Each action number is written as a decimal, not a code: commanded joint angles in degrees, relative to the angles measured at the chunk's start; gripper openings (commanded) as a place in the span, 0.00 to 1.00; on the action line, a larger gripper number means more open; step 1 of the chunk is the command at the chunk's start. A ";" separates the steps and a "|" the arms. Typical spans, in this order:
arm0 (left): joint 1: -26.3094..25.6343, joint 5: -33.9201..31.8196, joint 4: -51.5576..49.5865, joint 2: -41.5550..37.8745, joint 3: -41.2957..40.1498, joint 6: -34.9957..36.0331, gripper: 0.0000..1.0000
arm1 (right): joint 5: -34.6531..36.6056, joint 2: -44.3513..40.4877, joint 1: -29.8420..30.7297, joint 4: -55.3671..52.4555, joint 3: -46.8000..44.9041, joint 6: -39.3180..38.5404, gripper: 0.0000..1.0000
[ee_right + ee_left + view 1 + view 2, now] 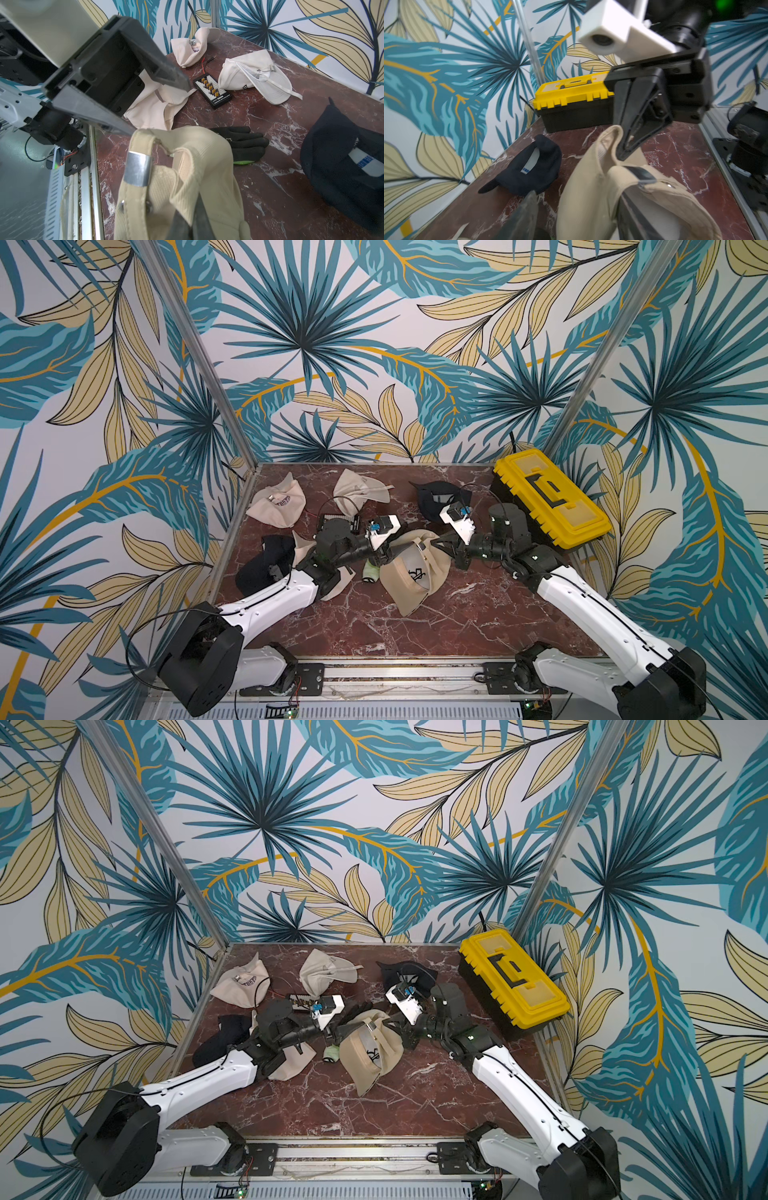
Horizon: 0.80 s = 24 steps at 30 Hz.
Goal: Open the adjustable buckle of the baseball cap
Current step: Open the adjustable buckle on the baseball cap.
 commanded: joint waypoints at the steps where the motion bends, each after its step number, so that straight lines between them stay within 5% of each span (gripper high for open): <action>1: 1.49 -6.53 0.48 -0.70 0.13 -13.27 0.65 | 3.20 -1.61 0.15 3.77 0.70 6.42 0.00; 14: 2.01 10.79 0.55 -1.27 -1.44 -45.36 0.55 | 11.86 -0.41 0.15 5.51 2.34 13.70 0.00; 24: -4.40 9.36 0.60 1.49 0.17 -50.12 0.49 | 10.06 -0.77 0.16 5.51 2.57 16.12 0.00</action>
